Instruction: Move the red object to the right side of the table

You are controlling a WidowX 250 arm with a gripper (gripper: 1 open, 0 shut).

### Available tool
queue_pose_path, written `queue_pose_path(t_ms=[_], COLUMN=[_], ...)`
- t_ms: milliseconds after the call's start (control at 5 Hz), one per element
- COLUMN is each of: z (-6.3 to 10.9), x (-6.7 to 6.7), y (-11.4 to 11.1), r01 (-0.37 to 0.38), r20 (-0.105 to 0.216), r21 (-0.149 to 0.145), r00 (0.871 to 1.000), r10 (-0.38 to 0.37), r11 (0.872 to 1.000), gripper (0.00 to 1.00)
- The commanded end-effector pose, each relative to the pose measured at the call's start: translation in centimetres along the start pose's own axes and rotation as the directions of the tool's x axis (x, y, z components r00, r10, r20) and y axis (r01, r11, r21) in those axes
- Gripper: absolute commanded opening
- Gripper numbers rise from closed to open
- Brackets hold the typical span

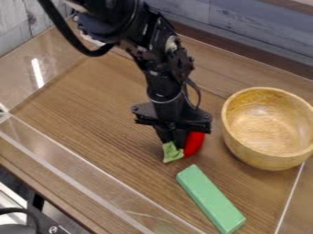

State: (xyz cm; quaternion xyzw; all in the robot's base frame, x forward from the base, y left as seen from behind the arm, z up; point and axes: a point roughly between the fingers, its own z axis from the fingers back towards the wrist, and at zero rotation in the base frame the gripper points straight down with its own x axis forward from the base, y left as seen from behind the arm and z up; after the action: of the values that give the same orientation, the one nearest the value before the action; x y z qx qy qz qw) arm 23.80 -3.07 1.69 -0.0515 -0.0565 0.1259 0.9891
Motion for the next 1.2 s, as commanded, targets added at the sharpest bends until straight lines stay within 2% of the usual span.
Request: queue_pose_path(t_ms=[0, 1000], z=[0.3, 2.4], x=[-1.0, -0.9], y=[-0.2, -0.5], r01=[0.014, -0.009], r20=[-0.037, -0.058], r21=[0.002, -0.018], r00=[0.999, 0.998], r10=[-0.014, 0.007], r11=[1.0, 1.0], gripper=[0.0, 0.0])
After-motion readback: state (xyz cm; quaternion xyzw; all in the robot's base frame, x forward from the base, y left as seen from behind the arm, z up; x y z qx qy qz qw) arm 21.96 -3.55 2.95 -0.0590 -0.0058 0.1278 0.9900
